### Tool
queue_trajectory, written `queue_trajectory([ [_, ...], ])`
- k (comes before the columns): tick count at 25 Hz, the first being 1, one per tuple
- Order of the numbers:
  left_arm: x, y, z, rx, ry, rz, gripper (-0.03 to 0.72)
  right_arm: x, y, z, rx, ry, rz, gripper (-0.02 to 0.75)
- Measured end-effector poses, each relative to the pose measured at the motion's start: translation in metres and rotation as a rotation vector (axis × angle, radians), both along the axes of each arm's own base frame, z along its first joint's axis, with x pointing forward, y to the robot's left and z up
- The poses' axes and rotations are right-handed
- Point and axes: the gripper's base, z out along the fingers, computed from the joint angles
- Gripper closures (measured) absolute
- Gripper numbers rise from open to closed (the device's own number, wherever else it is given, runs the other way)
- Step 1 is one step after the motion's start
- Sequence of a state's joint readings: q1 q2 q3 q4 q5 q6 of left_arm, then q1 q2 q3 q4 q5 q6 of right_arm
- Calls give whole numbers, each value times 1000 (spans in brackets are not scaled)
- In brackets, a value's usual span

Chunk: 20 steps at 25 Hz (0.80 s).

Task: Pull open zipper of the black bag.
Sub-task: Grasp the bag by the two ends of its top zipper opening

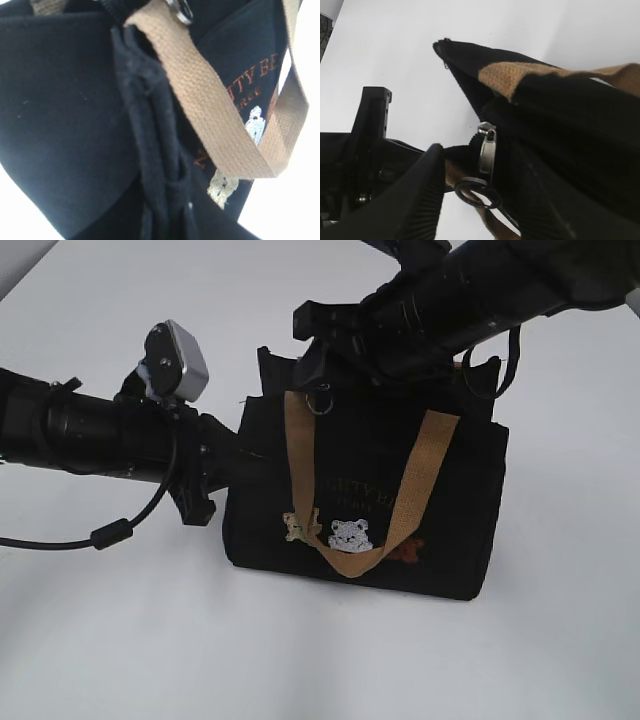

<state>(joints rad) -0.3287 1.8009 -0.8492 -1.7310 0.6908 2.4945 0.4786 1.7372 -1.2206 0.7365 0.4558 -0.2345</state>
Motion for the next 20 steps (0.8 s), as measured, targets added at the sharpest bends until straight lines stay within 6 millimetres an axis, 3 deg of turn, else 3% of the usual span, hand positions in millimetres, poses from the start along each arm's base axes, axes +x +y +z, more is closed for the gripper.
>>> queue_trajectory([
  [6,0,0,0,0,0,0,638,0,0,-1,-3,-3,1,510],
  [11,0,-1,0,0,0,-2,638,1,0,-1,-4,-9,2,722],
  [15,0,-1,0,-2,0,-4,638,0,-7,4,-7,5,14,733],
  [20,-1,-1,0,-4,0,-6,638,-2,-52,19,-62,59,39,734],
])
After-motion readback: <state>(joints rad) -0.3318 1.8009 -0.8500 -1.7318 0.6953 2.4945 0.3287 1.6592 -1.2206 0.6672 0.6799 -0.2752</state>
